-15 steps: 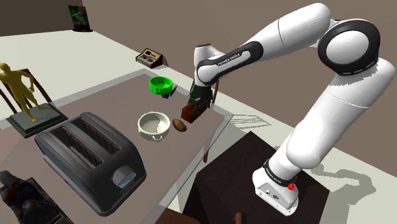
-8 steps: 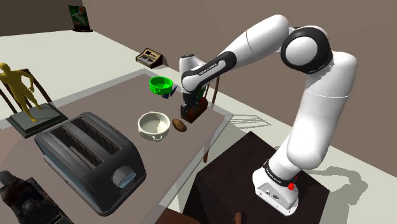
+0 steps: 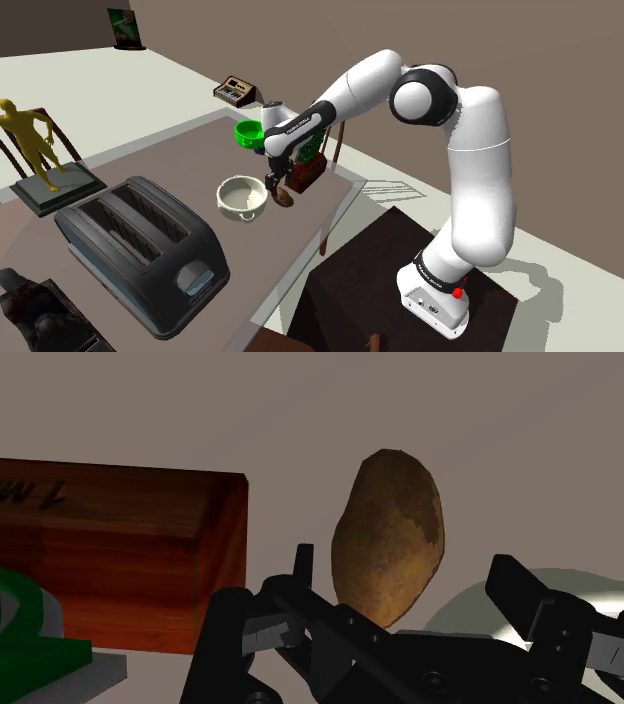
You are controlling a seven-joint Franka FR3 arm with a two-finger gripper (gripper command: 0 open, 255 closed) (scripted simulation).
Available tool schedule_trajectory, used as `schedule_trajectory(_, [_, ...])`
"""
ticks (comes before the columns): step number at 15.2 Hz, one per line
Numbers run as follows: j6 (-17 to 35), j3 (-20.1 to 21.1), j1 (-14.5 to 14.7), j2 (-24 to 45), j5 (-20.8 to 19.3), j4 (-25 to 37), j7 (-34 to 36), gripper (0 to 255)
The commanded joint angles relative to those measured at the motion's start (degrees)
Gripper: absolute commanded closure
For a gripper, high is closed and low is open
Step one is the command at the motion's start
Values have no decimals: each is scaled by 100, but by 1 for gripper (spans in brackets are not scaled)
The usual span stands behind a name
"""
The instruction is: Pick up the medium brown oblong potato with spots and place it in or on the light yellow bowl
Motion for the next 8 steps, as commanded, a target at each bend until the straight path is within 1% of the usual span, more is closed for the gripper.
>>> schedule_trajectory(1, [90,-5,15,160,-15,75,9,0])
schedule_trajectory(6, [390,-27,18,384,-43,-3,27,0])
schedule_trajectory(8, [424,-30,18,410,-46,-10,29,0])
